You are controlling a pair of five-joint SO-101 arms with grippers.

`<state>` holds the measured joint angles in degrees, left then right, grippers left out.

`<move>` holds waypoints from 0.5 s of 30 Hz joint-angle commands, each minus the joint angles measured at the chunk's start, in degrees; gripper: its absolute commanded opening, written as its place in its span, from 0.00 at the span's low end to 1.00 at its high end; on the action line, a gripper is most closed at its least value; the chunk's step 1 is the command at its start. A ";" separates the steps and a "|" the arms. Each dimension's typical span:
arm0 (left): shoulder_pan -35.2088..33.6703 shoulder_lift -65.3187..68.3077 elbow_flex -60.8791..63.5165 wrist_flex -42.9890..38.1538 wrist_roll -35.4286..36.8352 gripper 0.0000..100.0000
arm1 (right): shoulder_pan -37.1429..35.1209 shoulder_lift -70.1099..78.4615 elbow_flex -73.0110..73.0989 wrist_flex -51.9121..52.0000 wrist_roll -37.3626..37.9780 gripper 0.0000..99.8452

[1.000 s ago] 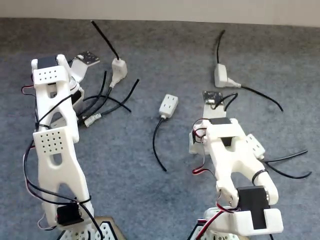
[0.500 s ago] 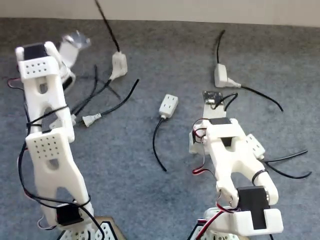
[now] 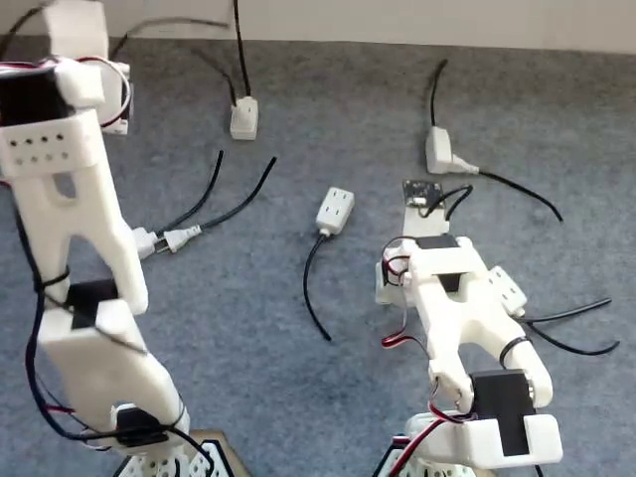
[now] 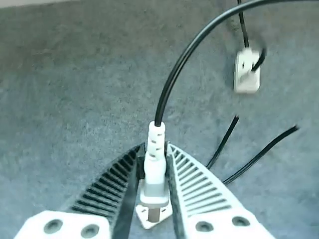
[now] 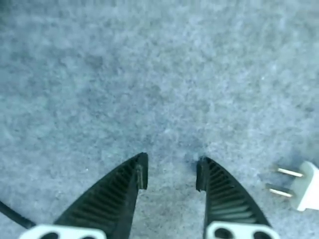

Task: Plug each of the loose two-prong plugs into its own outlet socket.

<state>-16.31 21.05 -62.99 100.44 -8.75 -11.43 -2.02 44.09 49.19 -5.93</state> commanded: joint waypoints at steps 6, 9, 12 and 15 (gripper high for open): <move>3.56 -24.04 19.91 0.53 21.98 0.01 | 0.57 1.19 -0.84 -2.33 -0.09 0.16; 6.73 -31.25 27.47 0.44 27.25 0.01 | 0.57 1.19 -0.84 -2.33 -0.09 0.16; 10.95 -37.41 35.21 -0.79 30.42 0.01 | 0.57 1.19 -0.84 -2.33 -0.09 0.16; 14.46 -43.30 45.05 -5.54 33.32 0.01 | 0.57 1.19 -0.84 -2.33 -0.09 0.16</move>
<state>-6.73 -13.93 -28.26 99.91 20.88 -11.43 -1.85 44.09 49.19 -5.93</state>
